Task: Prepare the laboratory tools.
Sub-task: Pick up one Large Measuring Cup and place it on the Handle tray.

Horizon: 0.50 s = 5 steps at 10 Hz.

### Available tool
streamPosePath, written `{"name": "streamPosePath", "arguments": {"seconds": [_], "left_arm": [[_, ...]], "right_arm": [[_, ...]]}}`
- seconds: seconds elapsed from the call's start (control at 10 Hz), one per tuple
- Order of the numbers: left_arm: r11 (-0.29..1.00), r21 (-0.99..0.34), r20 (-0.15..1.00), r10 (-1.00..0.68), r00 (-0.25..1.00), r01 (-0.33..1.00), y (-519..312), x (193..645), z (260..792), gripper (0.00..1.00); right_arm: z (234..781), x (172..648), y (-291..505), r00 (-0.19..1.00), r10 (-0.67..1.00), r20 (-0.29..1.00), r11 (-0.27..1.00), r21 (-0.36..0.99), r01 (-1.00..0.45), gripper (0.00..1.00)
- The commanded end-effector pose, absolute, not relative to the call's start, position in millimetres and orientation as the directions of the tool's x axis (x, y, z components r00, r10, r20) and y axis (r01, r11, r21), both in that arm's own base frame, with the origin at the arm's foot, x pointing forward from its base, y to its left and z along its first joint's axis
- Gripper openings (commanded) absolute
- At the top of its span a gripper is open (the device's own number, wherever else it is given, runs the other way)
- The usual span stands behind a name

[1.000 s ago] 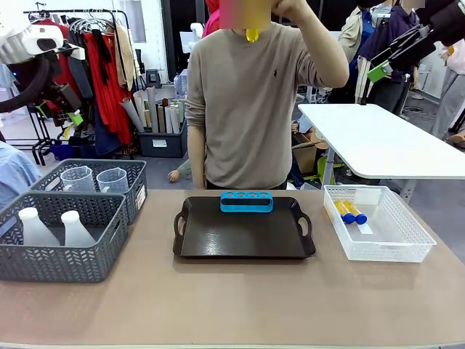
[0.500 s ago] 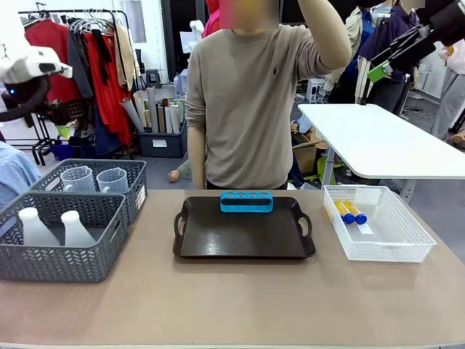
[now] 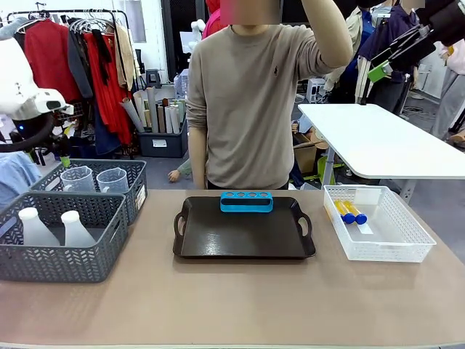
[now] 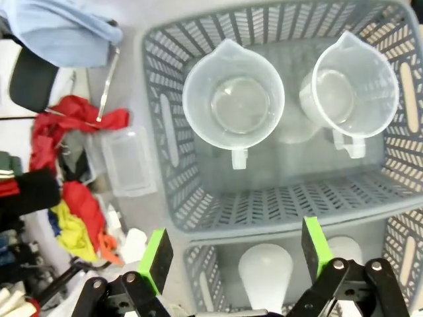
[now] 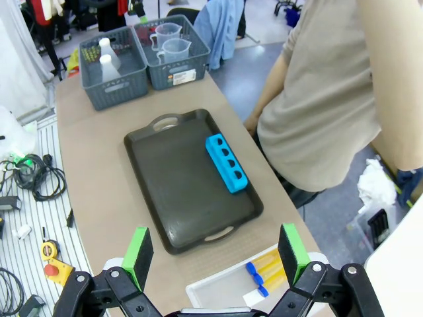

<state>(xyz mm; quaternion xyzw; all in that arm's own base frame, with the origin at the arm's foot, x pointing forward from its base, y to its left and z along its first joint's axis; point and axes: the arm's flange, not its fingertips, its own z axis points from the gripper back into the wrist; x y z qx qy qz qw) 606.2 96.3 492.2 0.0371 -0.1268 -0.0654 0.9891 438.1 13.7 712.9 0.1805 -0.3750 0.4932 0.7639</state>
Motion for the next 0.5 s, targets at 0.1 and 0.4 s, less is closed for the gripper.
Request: {"name": "streamPosePath", "arguments": {"seconds": [0.1, 0.4], "left_arm": [[0.990, 0.022, 0.259, -0.137, 0.956, 0.136, 117, 627, 463, 1.00], [0.983, 0.041, 0.242, -0.186, 0.952, 0.181, 123, 648, 434, 1.00]], "right_arm": [[714, 438, 15, 0.225, 0.617, 0.754, 0.443, -0.096, -0.891, 1.00], [714, 438, 15, 0.225, 0.617, 0.754, 0.443, -0.096, -0.891, 1.00]]}}
